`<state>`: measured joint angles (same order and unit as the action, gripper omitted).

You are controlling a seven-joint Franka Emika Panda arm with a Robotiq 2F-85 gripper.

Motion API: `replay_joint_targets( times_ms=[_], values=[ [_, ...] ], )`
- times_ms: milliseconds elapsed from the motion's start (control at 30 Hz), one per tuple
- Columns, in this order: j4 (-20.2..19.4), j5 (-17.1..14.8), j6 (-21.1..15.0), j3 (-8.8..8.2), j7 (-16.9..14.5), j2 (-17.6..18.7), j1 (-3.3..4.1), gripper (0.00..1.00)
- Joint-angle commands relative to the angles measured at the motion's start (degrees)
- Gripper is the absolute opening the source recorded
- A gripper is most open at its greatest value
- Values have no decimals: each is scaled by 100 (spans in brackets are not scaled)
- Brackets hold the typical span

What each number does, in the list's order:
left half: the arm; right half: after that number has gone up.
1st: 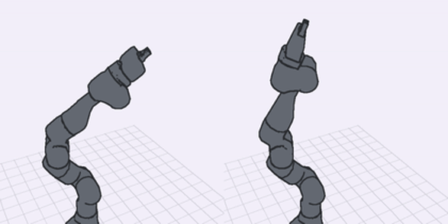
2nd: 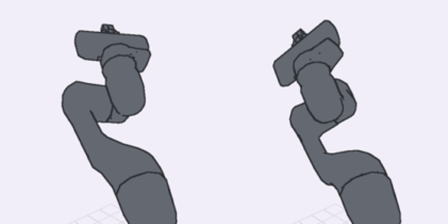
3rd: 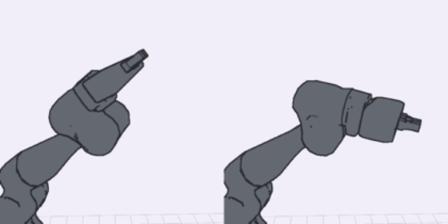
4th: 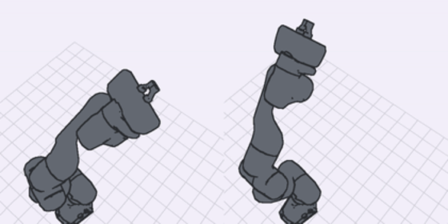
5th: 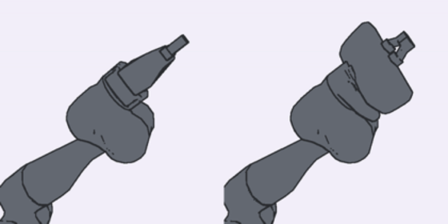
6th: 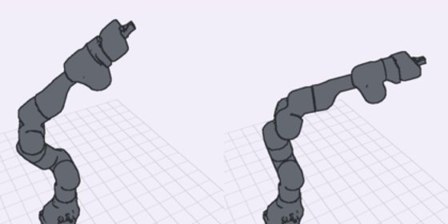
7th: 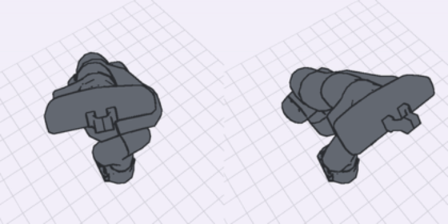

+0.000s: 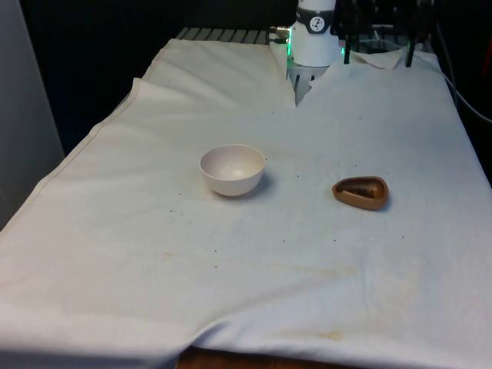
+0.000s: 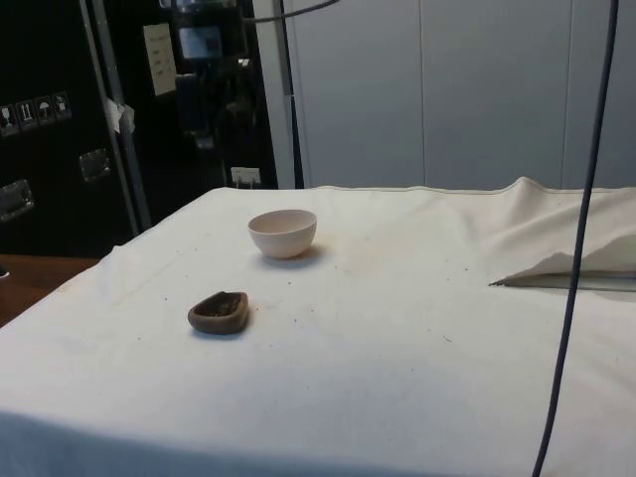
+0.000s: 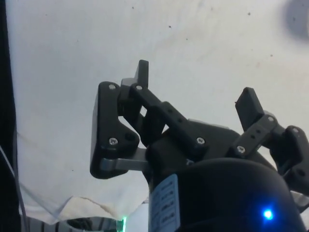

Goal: Pour the coffee beans from the cup into the bowl.

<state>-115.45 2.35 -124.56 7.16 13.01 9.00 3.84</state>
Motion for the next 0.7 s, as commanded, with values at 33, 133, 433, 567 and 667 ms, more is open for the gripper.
replay_joint_targets(
  times_ms=[33, 133, 433, 567, 667],
  values=[
    [-29, 63, -138, 23, 132, 52, 29, 100],
    [-46, 74, -246, 80, 229, 132, 29, 100],
    [-74, 189, -607, 183, 350, 430, 34, 100],
    [-86, 286, -733, 218, 344, 544, 34, 100],
    [-109, 378, -865, 246, 327, 647, 29, 100]
  ],
)
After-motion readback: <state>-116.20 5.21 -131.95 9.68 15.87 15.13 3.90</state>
